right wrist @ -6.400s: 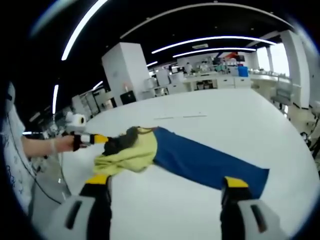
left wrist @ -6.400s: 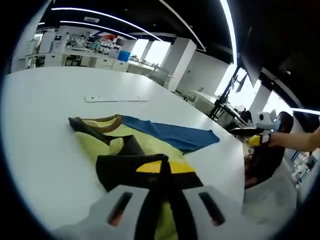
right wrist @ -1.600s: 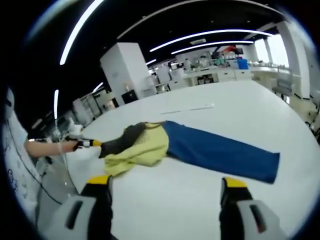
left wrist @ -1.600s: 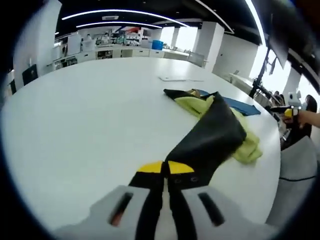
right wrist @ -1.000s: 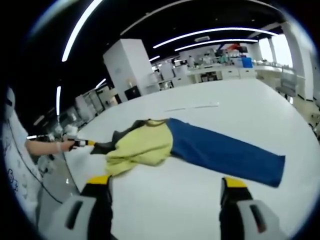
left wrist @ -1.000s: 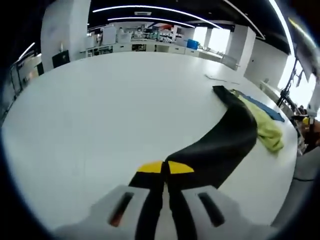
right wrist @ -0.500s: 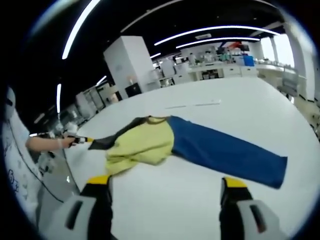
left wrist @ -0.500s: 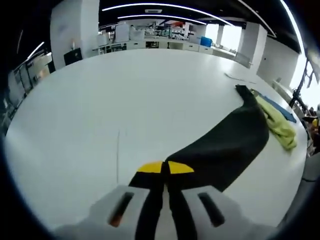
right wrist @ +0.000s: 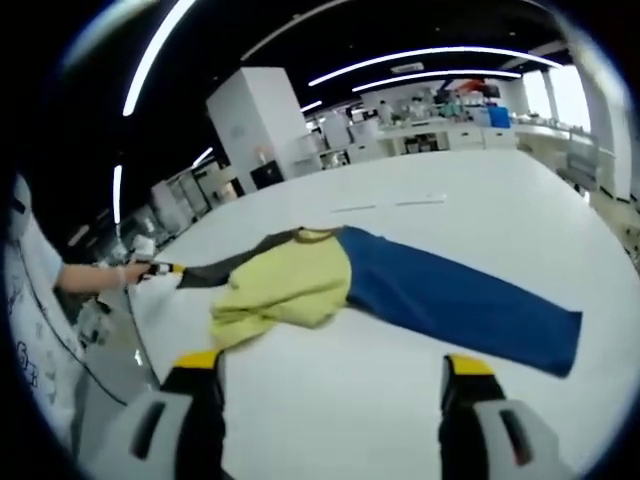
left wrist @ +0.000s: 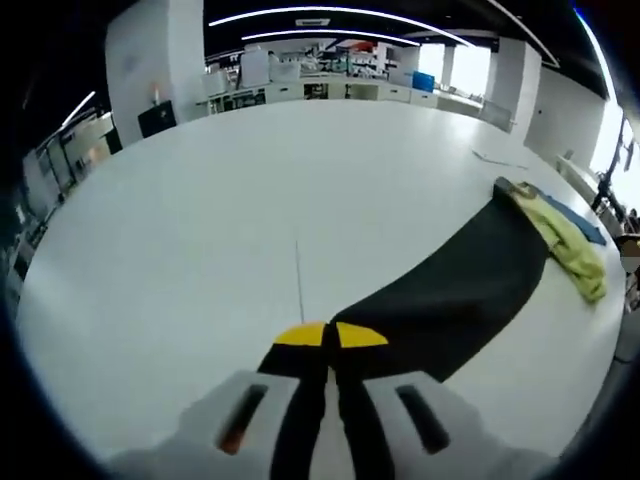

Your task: Fold the garment on the visible template until the final outline fits inside the template.

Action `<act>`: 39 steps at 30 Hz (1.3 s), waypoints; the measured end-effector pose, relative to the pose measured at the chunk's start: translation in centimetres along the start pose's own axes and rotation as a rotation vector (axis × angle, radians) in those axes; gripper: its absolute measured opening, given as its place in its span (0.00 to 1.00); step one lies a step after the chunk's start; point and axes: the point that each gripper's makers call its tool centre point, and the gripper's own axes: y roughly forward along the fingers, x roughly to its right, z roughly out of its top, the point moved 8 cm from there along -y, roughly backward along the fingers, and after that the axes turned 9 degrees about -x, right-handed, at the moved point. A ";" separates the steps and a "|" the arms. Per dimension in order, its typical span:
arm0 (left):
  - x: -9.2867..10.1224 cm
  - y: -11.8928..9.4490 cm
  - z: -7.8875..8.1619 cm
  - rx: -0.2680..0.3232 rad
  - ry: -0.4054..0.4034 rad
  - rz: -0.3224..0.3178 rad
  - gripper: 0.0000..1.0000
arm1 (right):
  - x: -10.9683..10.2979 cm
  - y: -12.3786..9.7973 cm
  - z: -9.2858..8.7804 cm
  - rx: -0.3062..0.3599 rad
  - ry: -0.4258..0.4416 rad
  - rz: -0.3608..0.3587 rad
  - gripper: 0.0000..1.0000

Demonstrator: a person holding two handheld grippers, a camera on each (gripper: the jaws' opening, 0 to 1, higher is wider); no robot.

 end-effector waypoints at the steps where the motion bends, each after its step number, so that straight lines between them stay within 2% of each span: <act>1: 0.1 0.1 0.0 -0.006 -0.006 0.005 0.00 | -0.1 0.1 0.0 -0.003 0.000 0.001 0.90; 3: -0.2 0.6 0.3 -0.019 0.009 0.011 0.00 | -0.5 0.3 0.0 -0.011 -0.004 0.000 0.90; 4: -0.5 0.6 0.2 -0.048 -0.002 0.030 0.00 | -0.6 0.3 0.0 -0.011 -0.006 0.000 0.90; 6: -0.7 0.5 0.3 -0.045 -0.005 0.034 0.00 | -0.6 0.3 0.1 -0.012 -0.006 0.002 0.90; 11: -2.3 2.1 1.9 -0.057 -0.010 0.055 0.00 | -0.1 0.2 0.0 -0.015 0.000 -0.003 0.90; 14: -3.2 2.5 1.9 -0.074 -0.001 0.076 0.00 | -0.2 0.2 -0.1 -0.016 0.003 -0.002 0.90; 16: -3.4 3.1 2.3 -0.080 -0.006 0.078 0.00 | 0.0 0.2 -0.2 -0.017 0.005 -0.003 0.90; 22: -3.7 3.2 1.8 -0.102 -0.008 0.090 0.00 | -0.2 0.4 -0.7 -0.025 0.017 -0.004 0.90; 26: -3.2 3.3 1.9 -0.103 0.004 0.090 0.00 | -0.2 0.5 -0.9 -0.031 0.022 -0.004 0.90; 31: -3.0 3.1 1.9 -0.087 0.022 0.090 0.00 | -0.3 0.7 -0.7 -0.027 0.021 0.001 0.90; 32: -2.8 2.9 2.2 -0.052 0.038 0.084 0.00 | -0.3 0.8 -0.7 -0.028 0.019 0.004 0.90; 34: -3.0 2.6 2.5 -0.042 0.038 0.078 0.00 | -0.2 0.8 -0.6 -0.028 0.015 0.004 0.90; 37: -2.6 2.2 2.8 0.015 0.061 0.036 0.10 | -0.5 0.9 -0.5 -0.022 0.016 0.006 0.90; 39: -2.4 2.0 3.0 0.032 0.075 0.021 0.20 | -0.5 1.0 -0.5 -0.019 0.016 0.008 0.90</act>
